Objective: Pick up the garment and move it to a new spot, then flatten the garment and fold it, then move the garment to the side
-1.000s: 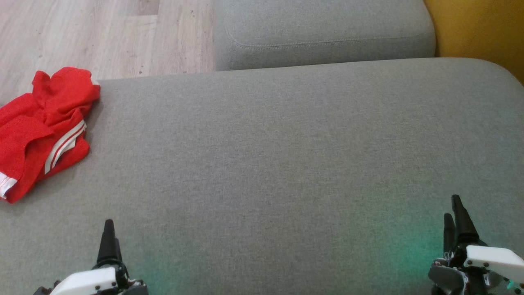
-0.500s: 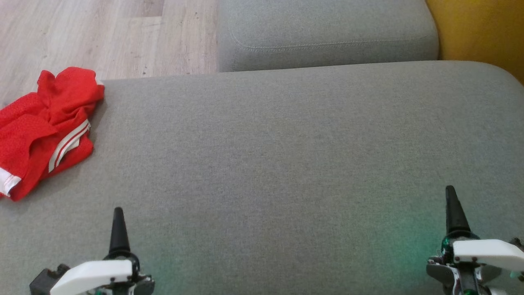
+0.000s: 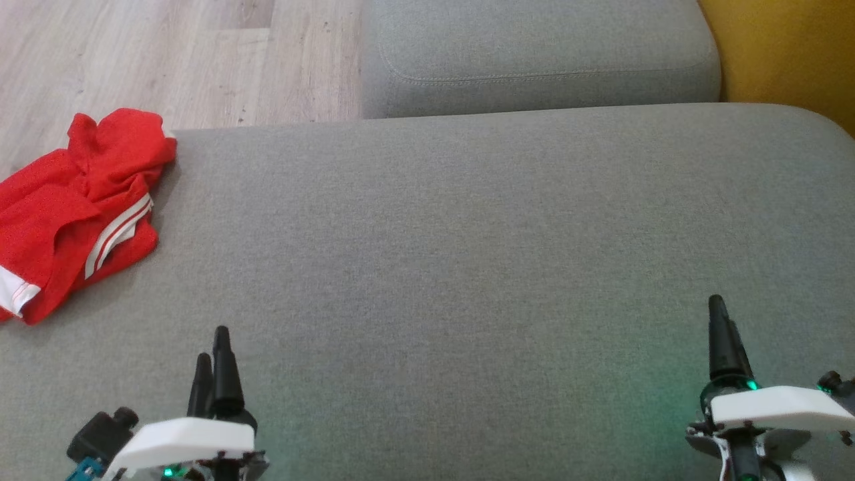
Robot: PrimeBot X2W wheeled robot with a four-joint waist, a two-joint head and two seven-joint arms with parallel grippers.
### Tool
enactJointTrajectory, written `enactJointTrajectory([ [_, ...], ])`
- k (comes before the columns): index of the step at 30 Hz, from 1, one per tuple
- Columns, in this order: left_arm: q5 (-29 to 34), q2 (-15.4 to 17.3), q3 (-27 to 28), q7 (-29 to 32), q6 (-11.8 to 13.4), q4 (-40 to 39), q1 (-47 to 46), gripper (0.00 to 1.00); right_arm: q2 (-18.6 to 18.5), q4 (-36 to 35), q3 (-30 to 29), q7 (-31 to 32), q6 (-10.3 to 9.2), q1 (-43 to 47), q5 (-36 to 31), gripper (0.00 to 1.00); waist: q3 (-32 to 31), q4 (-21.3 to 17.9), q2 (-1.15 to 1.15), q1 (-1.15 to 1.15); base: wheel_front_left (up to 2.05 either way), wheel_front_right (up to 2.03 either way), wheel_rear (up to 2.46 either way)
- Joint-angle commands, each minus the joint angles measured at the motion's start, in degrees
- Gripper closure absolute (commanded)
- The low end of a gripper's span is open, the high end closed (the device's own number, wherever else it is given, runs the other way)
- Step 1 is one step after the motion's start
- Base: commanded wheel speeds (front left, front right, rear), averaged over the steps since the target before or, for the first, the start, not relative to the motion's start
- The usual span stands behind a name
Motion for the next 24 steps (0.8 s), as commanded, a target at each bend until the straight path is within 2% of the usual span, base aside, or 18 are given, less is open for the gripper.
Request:
enactJointTrajectory([
  [1, 3.53, 0.39, -0.19, -0.81, 0.25, -2.23, -1.27, 0.0, -0.3, -2.61, 1.13, -0.94, 0.2, -1.32, -2.95, 0.0, -0.04, 0.08, 0.0, 0.0, 0.0, 0.0, 0.0],
  [24, 22.1, 0.79, -3.67, -4.55, 1.02, -1.48, 0.06, 0.0, -0.39, -2.35, 4.5, -4.66, 0.28, -0.8, -21.05, 0.0, -0.83, 0.81, 0.0, 0.0, 0.0, 0.0, 0.0],
])
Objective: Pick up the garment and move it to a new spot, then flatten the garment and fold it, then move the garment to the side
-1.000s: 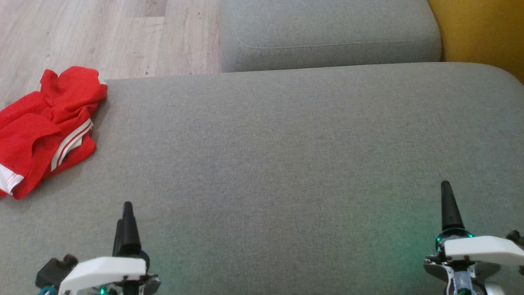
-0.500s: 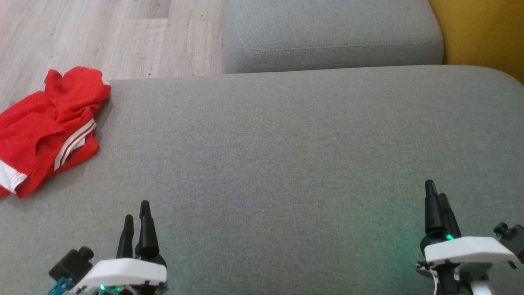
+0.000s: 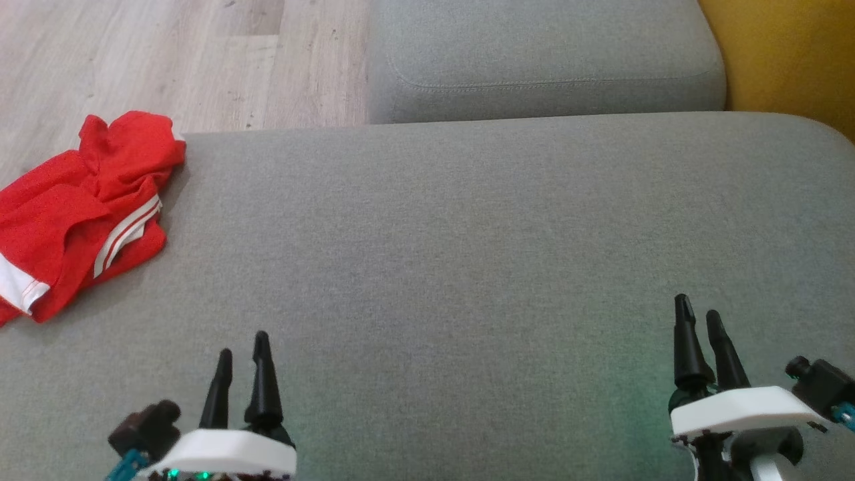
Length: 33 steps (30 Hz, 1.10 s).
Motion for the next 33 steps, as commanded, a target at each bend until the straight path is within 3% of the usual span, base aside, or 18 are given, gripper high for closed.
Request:
enactJointTrajectory([
  [1, 2.05, 0.53, 0.42, -0.84, 0.23, -1.59, -0.99, 0.0, -0.38, -1.83, 1.11, -0.88, 0.27, -1.15, -2.04, 0.0, -0.05, 0.04, 0.0, 0.0, 0.0, 0.0, 0.0],
  [33, 21.29, 0.66, -1.44, -6.12, 1.38, 2.93, -1.05, 0.0, -0.51, 3.81, 4.53, -6.12, 0.38, -1.64, -25.51, 0.0, -1.09, 1.24, 0.0, 0.0, 0.0, 0.0, 0.0],
])
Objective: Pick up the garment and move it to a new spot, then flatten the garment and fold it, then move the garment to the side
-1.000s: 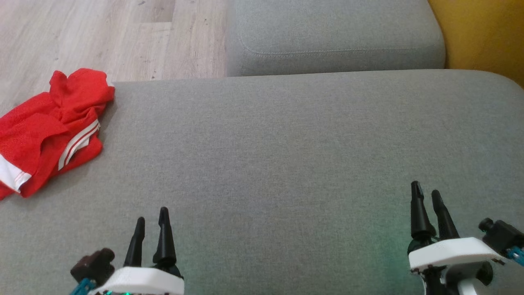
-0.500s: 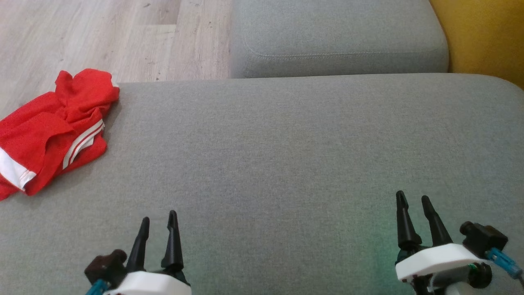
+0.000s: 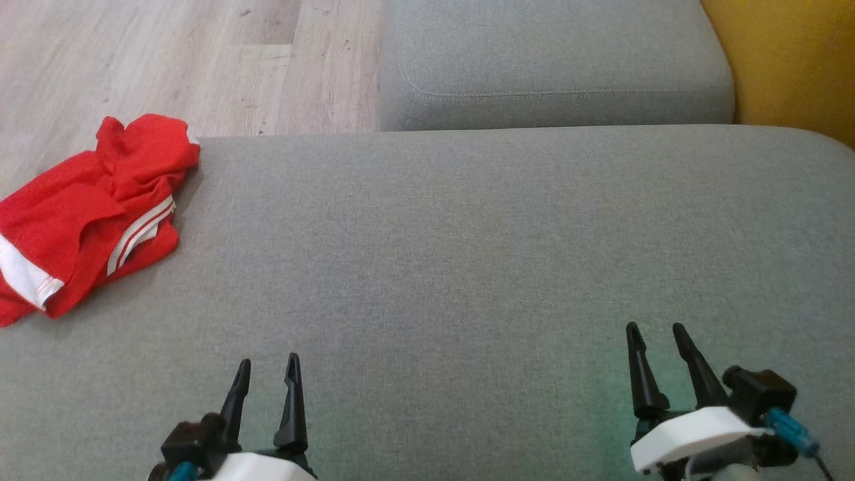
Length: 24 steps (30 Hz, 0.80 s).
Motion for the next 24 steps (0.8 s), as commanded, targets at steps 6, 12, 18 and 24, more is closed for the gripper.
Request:
enactJointTrajectory([
  [6, 4.61, 0.43, 1.18, -1.78, 0.76, -1.45, -1.39, 0.0, -0.5, -0.89, 1.96, -1.96, 0.4, -1.53, -5.74, 0.0, -0.31, 0.08, 0.0, 0.0, 0.0, 0.0, 0.0],
  [12, 8.0, 0.42, 0.55, -2.8, 0.78, -0.79, -0.88, 0.0, -0.53, -0.57, 2.34, -2.97, 0.42, -1.35, -10.09, 0.0, -0.78, 0.23, 0.0, 0.0, 0.0, 0.0, 0.0],
  [18, 12.04, 0.5, 0.13, -3.99, 0.93, 0.51, -0.69, 0.0, -0.56, -0.47, 2.49, -4.16, 0.45, -1.11, -15.0, 0.0, -1.29, 0.51, 0.0, 0.0, 0.0, 0.0, 0.0],
  [24, 11.9, 0.55, 0.55, -4.15, 1.0, 1.42, -0.81, 0.0, -0.56, -0.59, 2.24, -4.31, 0.45, -1.1, -15.22, 0.0, -1.41, 0.44, 0.0, 0.0, 0.0, 0.0, 0.0],
])
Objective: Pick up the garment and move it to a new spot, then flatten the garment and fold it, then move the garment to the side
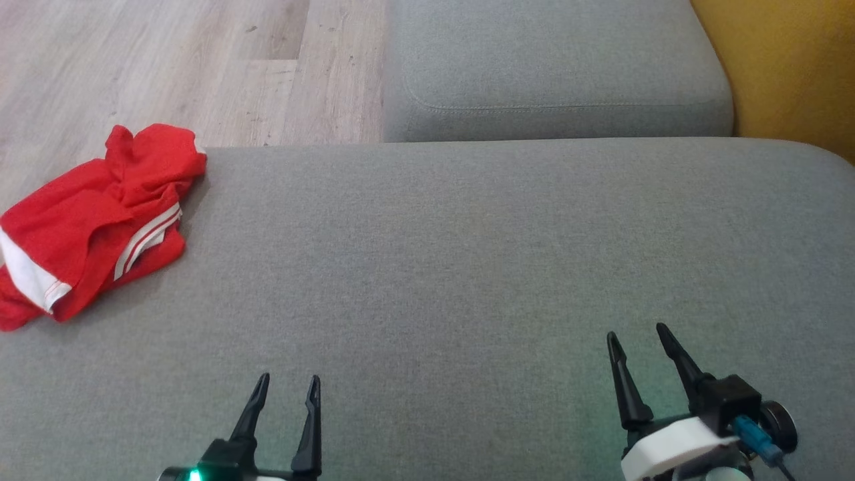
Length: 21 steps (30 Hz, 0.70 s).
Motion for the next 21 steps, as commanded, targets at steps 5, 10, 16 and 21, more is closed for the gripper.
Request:
enactJointTrajectory([
  [5, -0.68, 0.35, 2.24, -0.71, 0.39, -0.92, -2.03, 0.0, -0.53, -1.8, 1.17, -0.78, 0.43, -1.13, 0.6, 0.0, -0.01, -0.1, 0.0, 0.0, 0.0, 0.0, 0.0],
  [10, -1.0, 0.39, 2.28, -0.71, 0.39, -0.66, -2.11, 0.0, -0.53, -1.92, 0.99, -0.78, 0.43, -1.09, 0.77, 0.0, -0.01, -0.1, 0.0, 0.0, 0.0, 0.0, 0.0],
  [16, -1.24, 0.41, 2.17, -0.71, 0.37, -0.37, -2.25, 0.0, -0.53, -2.06, 0.83, -0.78, 0.43, -1.02, 0.81, 0.0, -0.01, 0.11, 0.0, 0.0, 0.0, 0.0, 0.0],
  [21, -1.29, 0.47, 1.89, -0.71, 0.36, -0.2, -2.75, 0.0, -0.53, -2.47, 0.14, -0.78, 0.43, -0.58, 1.18, 0.0, -0.08, 2.01, 0.0, 0.0, 0.0, 0.0, 0.0],
])
